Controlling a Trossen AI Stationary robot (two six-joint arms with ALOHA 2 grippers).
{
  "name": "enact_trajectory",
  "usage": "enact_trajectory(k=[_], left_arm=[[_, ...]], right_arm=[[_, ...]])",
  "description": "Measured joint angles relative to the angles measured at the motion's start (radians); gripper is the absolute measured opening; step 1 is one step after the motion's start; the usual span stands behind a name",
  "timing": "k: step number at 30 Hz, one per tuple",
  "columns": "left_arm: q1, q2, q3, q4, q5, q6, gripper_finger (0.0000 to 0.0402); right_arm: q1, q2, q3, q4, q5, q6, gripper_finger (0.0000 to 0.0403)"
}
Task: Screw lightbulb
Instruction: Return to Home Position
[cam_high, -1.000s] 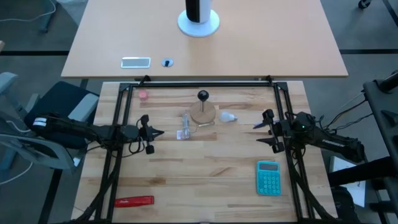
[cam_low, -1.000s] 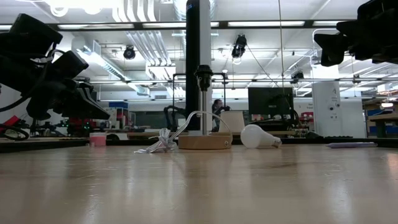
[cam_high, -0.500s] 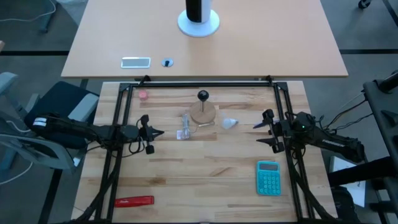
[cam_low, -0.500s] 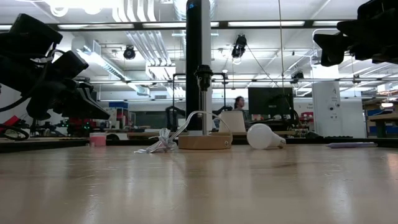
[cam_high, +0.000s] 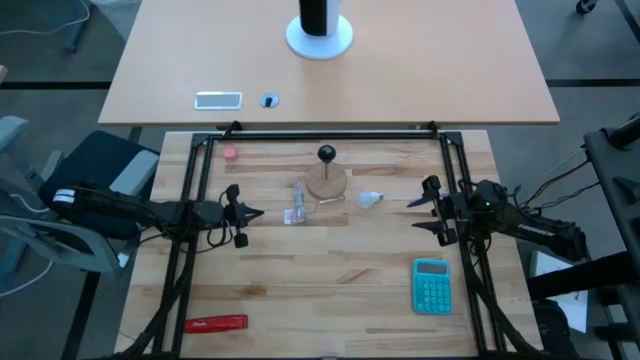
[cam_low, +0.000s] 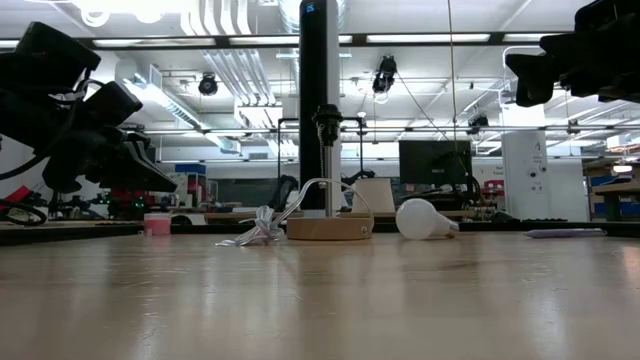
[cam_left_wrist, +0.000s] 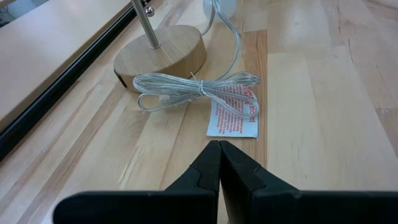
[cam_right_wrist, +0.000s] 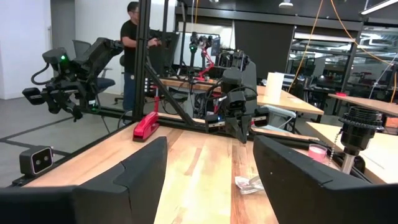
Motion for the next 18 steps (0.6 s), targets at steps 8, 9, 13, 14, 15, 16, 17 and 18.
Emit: enact_trajectory(k=[8, 9, 13, 14, 15, 16, 17, 18], left_arm=[[0.0, 0.0, 0.0, 0.0, 0.0, 0.0, 0.0], [0.0, 0.0, 0.0, 0.0, 0.0, 0.0, 0.0], [0.0, 0.0, 0.0, 0.0, 0.0, 0.0, 0.0], [0.0, 0.0, 0.0, 0.0, 0.0, 0.0, 0.0], [0.0, 0.0, 0.0, 0.0, 0.0, 0.0, 0.0], [0.0, 0.0, 0.0, 0.0, 0.0, 0.0, 0.0], [0.0, 0.0, 0.0, 0.0, 0.0, 0.0, 0.0], [0.0, 0.0, 0.0, 0.0, 0.0, 0.0, 0.0]], right_arm=[[0.0, 0.0, 0.0, 0.0, 0.0, 0.0, 0.0229], [0.0, 0.0, 0.0, 0.0, 0.0, 0.0, 0.023], [0.0, 0.0, 0.0, 0.0, 0.0, 0.0, 0.0237], [0.0, 0.0, 0.0, 0.0, 0.0, 0.0, 0.0239], [0.0, 0.0, 0.0, 0.0, 0.0, 0.0, 0.0241], [0.0, 0.0, 0.0, 0.0, 0.0, 0.0, 0.0243], [0.0, 0.0, 0.0, 0.0, 0.0, 0.0, 0.0244], [0.0, 0.0, 0.0, 0.0, 0.0, 0.0, 0.0246]])
